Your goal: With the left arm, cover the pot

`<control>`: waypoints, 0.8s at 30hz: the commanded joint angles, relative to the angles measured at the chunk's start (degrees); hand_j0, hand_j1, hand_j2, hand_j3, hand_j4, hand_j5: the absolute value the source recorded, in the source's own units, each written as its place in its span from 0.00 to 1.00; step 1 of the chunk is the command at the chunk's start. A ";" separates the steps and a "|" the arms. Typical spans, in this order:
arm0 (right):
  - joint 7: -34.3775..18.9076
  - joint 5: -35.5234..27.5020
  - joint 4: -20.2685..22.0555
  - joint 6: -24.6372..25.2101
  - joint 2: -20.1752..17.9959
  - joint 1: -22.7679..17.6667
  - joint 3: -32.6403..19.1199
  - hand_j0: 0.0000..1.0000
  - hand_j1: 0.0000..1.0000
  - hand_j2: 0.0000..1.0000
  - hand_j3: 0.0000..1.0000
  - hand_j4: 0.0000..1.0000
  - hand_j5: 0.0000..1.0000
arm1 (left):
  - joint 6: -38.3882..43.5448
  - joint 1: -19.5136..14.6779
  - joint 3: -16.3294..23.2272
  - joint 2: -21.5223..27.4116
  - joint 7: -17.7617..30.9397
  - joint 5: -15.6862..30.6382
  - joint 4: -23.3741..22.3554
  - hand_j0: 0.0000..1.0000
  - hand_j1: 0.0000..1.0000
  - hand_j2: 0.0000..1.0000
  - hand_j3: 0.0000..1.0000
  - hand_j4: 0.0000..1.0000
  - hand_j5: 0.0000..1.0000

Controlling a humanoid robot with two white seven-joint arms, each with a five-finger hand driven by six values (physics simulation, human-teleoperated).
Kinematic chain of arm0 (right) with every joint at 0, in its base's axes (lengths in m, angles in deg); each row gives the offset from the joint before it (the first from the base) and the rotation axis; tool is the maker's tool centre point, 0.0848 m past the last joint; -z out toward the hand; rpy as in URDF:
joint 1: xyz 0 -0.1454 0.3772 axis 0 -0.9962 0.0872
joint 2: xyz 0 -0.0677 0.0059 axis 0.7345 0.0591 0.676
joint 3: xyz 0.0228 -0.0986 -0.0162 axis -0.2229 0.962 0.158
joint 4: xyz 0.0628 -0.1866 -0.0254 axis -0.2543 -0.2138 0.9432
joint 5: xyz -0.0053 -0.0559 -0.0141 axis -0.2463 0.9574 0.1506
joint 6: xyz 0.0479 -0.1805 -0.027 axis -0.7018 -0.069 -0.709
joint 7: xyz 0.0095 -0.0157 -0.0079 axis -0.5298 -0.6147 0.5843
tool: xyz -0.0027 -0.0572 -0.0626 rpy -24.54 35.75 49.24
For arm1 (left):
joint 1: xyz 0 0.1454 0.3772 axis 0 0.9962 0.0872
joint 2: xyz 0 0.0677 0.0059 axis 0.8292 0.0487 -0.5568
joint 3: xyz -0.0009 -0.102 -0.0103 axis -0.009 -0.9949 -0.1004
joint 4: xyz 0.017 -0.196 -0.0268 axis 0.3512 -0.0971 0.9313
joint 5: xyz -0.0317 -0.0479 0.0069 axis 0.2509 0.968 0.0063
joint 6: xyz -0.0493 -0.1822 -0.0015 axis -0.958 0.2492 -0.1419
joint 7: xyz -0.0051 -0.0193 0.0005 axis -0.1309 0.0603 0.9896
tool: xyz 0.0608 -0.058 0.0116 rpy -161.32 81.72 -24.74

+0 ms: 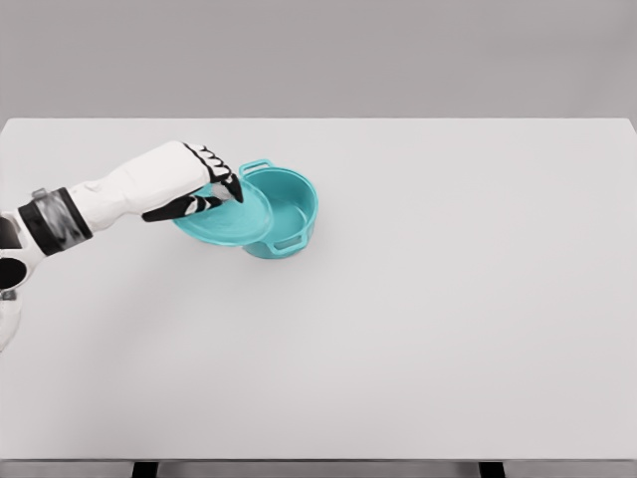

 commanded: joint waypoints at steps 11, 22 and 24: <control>-0.01 0.00 -0.03 0.00 0.00 0.00 0.00 1.00 1.00 1.00 1.00 1.00 1.00 | 0.18 -1.23 1.00 -3.25 -0.03 -0.98 -2.55 0.49 0.49 0.49 0.49 0.49 0.49; -0.01 0.00 -0.03 0.00 0.00 0.09 0.00 1.00 1.00 1.00 1.00 1.00 1.00 | 0.18 -2.81 1.70 -6.41 -0.03 -2.56 -5.89 0.50 0.50 0.50 0.50 0.50 0.50; -0.01 0.00 -0.03 0.00 0.00 0.00 0.00 1.00 1.00 1.00 1.00 1.00 1.00 | 0.18 -3.16 2.14 -6.50 -0.03 -2.56 -6.16 0.50 0.50 0.50 0.50 0.50 0.50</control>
